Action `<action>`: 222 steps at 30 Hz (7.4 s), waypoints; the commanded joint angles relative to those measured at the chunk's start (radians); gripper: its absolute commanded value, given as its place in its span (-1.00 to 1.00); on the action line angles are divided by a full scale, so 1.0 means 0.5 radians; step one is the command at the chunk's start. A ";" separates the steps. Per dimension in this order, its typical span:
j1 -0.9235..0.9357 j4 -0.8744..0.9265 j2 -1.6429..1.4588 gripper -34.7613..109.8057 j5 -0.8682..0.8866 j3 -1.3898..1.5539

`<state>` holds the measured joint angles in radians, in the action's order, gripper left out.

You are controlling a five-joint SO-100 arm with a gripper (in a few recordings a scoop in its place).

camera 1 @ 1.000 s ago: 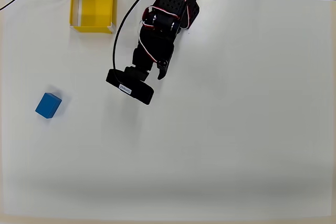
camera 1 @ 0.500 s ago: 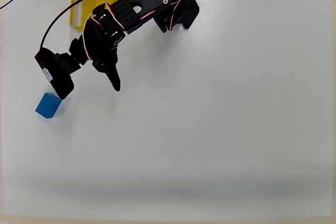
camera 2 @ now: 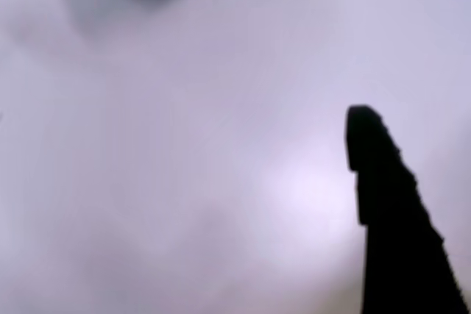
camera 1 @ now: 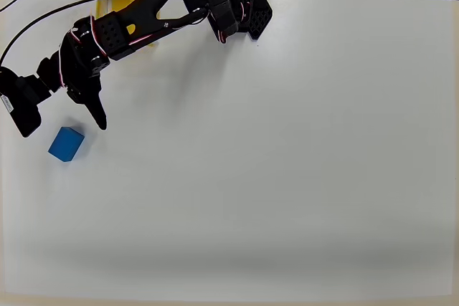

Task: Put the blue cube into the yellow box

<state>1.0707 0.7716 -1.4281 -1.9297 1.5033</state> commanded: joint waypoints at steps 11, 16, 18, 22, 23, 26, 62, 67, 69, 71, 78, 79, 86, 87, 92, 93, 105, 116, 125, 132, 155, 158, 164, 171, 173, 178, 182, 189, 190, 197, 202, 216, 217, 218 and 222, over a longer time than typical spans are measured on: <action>-0.015 -0.196 0.552 0.44 0.055 -0.785; -0.052 -0.368 0.770 0.42 0.126 -0.936; -0.067 -0.454 0.831 0.41 0.153 -0.960; -0.086 -0.460 0.988 0.39 0.206 -1.126; -0.089 -0.460 1.022 0.39 0.215 -1.169; -0.092 -0.460 1.117 0.38 0.255 -1.289; -0.233 -0.374 1.399 0.01 0.426 -1.491; -0.245 -0.374 1.399 -0.02 0.442 -1.491; -0.249 -0.374 1.402 -0.05 0.445 -1.491; -0.252 -0.374 1.405 -0.11 0.448 -1.491; -0.264 -0.371 1.411 -0.23 0.451 -1.482; -0.264 -0.371 1.414 -0.25 0.451 -1.482; -0.270 -0.365 1.378 -0.29 0.451 -1.457; -0.270 -0.362 1.350 -0.29 0.454 -1.442; -0.264 -0.353 1.037 -0.30 0.466 -1.236; -0.264 -0.347 0.951 -0.30 0.476 -1.184; -0.135 -0.258 -0.279 -0.28 0.601 -0.380; 0.488 -0.319 -1.141 -0.28 0.555 0.454; 0.951 -0.230 -1.387 -0.28 0.552 0.804; 1.040 -0.255 -1.598 -0.28 0.598 1.157; 1.224 -0.221 -2.387 -0.28 0.568 2.141; 1.224 -0.325 -2.433 -0.28 0.568 2.252; 1.224 -0.632 -2.510 -0.25 0.565 2.525; 1.224 -0.764 -2.540 -0.03 0.561 2.657; 1.224 -0.795 -2.546 0.00 0.558 2.684; 1.224 -0.822 -2.556 0.02 0.555 2.694; 1.212 -0.730 -2.574 -0.07 0.512 2.580; 1.144 0.316 -2.503 -0.27 0.494 1.718; 1.108 0.426 -2.479 -0.31 0.503 1.608; 0.699 0.558 -2.433 -0.43 0.580 1.310; 0.285 0.552 -2.464 -0.51 0.623 1.239; -1.470 0.055 -2.881 -0.52 0.911 1.865; -1.580 0.040 -2.958 -0.52 0.893 1.985; -1.672 0.049 -3.019 -0.52 0.890 2.077; -1.936 0.206 -3.200 -0.52 0.819 2.381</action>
<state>0.1963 0.8422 -2.9299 -1.4987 2.6354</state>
